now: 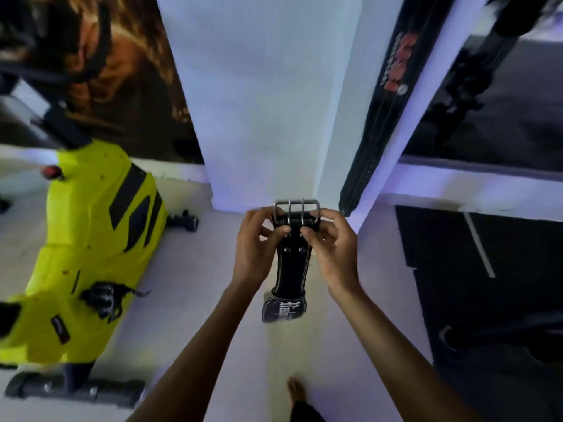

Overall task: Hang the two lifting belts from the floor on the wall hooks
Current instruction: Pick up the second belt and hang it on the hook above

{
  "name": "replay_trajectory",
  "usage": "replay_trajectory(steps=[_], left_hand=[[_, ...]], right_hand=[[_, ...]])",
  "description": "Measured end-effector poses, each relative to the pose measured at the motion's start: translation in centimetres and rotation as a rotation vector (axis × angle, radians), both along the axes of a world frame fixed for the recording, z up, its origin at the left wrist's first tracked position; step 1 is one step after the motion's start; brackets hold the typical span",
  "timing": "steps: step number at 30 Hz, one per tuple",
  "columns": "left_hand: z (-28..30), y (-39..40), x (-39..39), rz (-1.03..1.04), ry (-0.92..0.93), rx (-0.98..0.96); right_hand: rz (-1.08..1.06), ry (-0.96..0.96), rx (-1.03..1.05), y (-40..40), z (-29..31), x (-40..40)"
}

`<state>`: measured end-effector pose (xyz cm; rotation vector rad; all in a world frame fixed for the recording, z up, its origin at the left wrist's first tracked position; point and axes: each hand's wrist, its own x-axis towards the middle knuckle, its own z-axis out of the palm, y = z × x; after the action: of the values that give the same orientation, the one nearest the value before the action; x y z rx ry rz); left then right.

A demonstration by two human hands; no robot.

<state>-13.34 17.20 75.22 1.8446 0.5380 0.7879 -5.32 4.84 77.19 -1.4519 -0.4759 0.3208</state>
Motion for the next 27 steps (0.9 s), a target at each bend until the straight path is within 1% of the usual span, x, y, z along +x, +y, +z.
replay_trajectory(steps=[4, 8, 12, 16, 19, 22, 25, 27], left_hand=[[6.3, -1.3, 0.9, -0.016, -0.118, 0.092], [11.0, -2.2, 1.9, -0.035, -0.244, 0.089], [16.9, -3.8, 2.9, -0.098, -0.336, 0.077], [21.9, -5.9, 4.3, -0.109, -0.405, 0.136], [24.6, -7.2, 5.8, -0.103, -0.46, 0.128], [27.0, -8.0, 7.1, -0.174, -0.469, 0.104], [29.8, -8.6, 8.2, -0.165, -0.498, 0.139], [31.7, -9.1, 9.0, -0.149, -0.544, 0.148]], right_hand=[[-0.027, -0.109, 0.053, -1.3, 5.7, 0.9], [0.004, -0.151, 0.129, -2.8, 10.9, 1.9], [-0.038, -0.242, 0.193, -4.7, 16.1, 3.7], [-0.101, -0.371, 0.234, -6.2, 20.2, 5.1], [-0.155, -0.36, 0.319, -7.2, 23.1, 6.1], [-0.206, -0.329, 0.358, -7.5, 25.6, 6.9], [-0.219, -0.296, 0.34, -8.1, 27.9, 7.6], [-0.171, -0.274, 0.272, -8.7, 29.2, 8.0]])
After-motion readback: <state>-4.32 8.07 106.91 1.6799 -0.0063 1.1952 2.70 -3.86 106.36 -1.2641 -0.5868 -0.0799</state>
